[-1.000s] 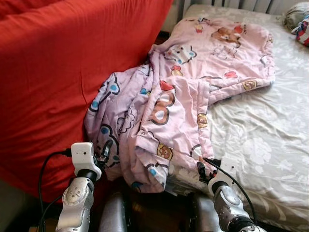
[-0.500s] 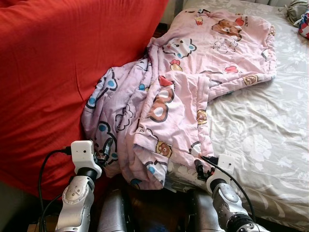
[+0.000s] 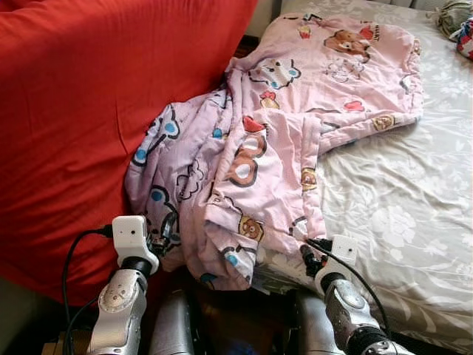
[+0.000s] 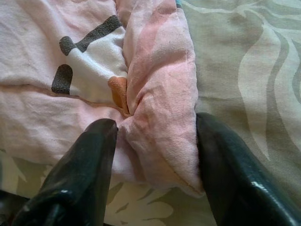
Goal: Clean up the room
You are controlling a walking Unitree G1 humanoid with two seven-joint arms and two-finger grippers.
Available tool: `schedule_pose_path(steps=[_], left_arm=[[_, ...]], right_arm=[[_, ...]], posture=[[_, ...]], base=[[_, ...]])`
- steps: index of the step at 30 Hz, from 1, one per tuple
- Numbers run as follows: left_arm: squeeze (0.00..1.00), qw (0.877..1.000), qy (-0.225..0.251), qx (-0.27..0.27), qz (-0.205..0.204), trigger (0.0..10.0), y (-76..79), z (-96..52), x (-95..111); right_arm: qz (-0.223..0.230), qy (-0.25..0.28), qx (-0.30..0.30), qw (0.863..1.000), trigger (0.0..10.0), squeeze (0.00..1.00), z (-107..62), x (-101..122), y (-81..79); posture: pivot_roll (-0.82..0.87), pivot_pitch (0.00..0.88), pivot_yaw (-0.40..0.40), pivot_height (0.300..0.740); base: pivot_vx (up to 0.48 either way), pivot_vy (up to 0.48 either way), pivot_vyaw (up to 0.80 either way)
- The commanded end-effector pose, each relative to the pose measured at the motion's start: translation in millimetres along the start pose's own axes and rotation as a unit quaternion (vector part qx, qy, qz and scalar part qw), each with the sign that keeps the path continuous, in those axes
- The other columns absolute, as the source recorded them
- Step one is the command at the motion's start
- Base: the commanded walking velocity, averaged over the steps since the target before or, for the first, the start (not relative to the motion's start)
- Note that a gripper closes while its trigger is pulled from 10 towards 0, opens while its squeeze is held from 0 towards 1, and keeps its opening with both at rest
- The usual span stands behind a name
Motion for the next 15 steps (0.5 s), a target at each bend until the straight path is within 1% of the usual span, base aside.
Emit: schedule_pose_path(steps=[1,15], left_arm=[[0.00,1.000,-0.010,0.006,-0.003,10.0,-2.9,-3.6,-3.8],[0.00,1.000,-0.012,0.012,-0.011,10.0,-1.8,-1.3,-6.4]], right_arm=[[-0.003,-0.022,0.009,1.000,0.0,0.00,-2.5,-11.7,-3.8],[-0.018,-0.027,0.013,0.999,0.0,0.00,-1.4,-10.2,-2.3]], posture=[[-0.01,0.199,0.000,0.594],[-0.02,0.192,-0.013,0.594]], base=[[0.000,0.000,0.00],[0.000,0.000,0.00]])
Point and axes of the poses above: a point about 5 cm out from each wrist's last joint towards the gripper, its own z axis pointing out of the wrist towards the gripper, its own x axis along the axis of the wrist's last joint, y = z × x, the point moved 4 cm from there along z, pointing out of the wrist towards the gripper, and after that the axes turned 13 degrees about -z, right-handed, at the moved point
